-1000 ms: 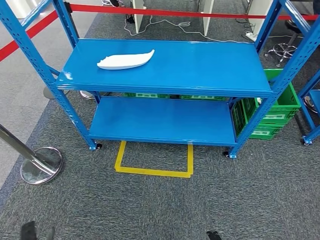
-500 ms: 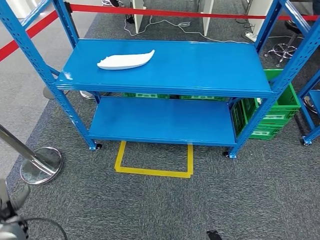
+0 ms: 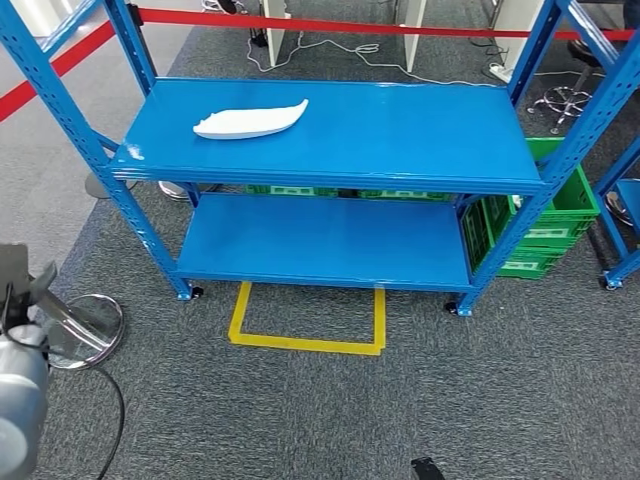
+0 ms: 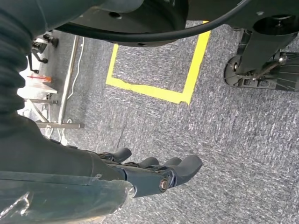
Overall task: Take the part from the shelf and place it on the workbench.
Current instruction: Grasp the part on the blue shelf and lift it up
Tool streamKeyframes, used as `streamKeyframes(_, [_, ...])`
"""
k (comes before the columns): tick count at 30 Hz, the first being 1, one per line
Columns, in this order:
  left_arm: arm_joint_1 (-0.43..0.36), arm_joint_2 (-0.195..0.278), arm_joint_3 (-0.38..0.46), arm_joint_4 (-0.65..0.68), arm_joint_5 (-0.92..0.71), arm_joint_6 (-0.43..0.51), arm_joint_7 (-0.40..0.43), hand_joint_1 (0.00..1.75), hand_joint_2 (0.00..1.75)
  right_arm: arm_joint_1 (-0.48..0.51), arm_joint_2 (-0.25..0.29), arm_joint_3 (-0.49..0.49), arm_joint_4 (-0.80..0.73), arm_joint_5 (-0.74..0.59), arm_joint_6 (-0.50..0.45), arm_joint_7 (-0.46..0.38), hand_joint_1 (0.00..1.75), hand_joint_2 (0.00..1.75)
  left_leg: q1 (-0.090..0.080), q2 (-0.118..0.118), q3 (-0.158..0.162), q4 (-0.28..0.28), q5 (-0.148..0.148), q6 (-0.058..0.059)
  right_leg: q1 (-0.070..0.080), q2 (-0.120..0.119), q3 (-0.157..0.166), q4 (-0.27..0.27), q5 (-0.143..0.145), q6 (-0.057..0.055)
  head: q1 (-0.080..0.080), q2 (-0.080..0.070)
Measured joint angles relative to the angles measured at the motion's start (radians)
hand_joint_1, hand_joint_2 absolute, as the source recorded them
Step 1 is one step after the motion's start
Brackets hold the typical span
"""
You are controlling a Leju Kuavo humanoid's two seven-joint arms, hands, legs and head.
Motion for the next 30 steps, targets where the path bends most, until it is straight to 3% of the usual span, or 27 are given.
streamKeyframes(3, [-0.026, -0.004, -0.078, -0.006, -0.068, 0.021, 0.036, 0.0, 1.75, -0.002, 0.0, 0.0, 0.0, 0.012, 0.005, 0.001, 0.0, 1.75, 0.0, 0.001, 0.0, 0.0, 0.001, 0.0, 0.0, 0.001, -0.001, 0.0, 0.0, 0.0, 0.0, 0.0])
streamKeyframes(6, [-0.067, -0.009, -0.204, -0.005, -0.221, 0.031, 0.127, 0.0, 1.75, -0.012, 0.0, 0.0, 0.0, 0.029, 0.014, 0.005, 0.0, 1.75, 0.0, 0.0, -0.002, 0.0, 0.002, 0.001, 0.0, -0.001, -0.002, 0.0, 0.001, 0.0, 0.0, 0.0])
streamKeyframes(10, [-0.147, -0.019, -0.407, 0.021, -0.437, -0.038, 0.262, 0.0, 1.75, -0.032, 0.004, 0.003, 0.0, 0.046, 0.023, 0.012, 0.0, 1.75, 0.0, 0.0, -0.002, 0.0, 0.002, 0.001, -0.001, 0.0, -0.002, 0.0, 0.003, 0.0, 0.0, 0.0])
streamKeyframes(15, [-0.206, -0.03, -0.578, 0.053, -0.536, -0.119, 0.31, 0.0, 1.75, -0.038, 0.008, 0.004, 0.0, 0.052, 0.03, 0.013, 0.0, 1.75, -0.001, 0.001, -0.002, 0.0, 0.003, 0.001, -0.001, 0.002, -0.003, 0.0, 0.004, 0.001, 0.0, 0.0])
streamKeyframes(23, [-0.236, -0.059, -0.766, 0.097, -0.663, -0.253, 0.367, 0.0, 1.75, -0.045, 0.01, 0.004, 0.0, 0.062, 0.034, 0.014, 0.0, 1.75, -0.001, 0.001, -0.003, 0.0, 0.003, 0.001, -0.001, 0.002, -0.003, 0.0, 0.004, 0.001, 0.0, 0.0])
streamKeyframes(30, [-0.236, -0.072, -0.822, 0.119, -0.671, -0.259, 0.375, 0.0, 1.75, -0.045, 0.011, 0.004, 0.001, 0.063, 0.034, 0.014, 0.0, 1.75, -0.001, 0.001, -0.003, 0.0, 0.003, 0.001, -0.001, 0.001, -0.003, 0.0, 0.004, 0.001, 0.0, 0.0])
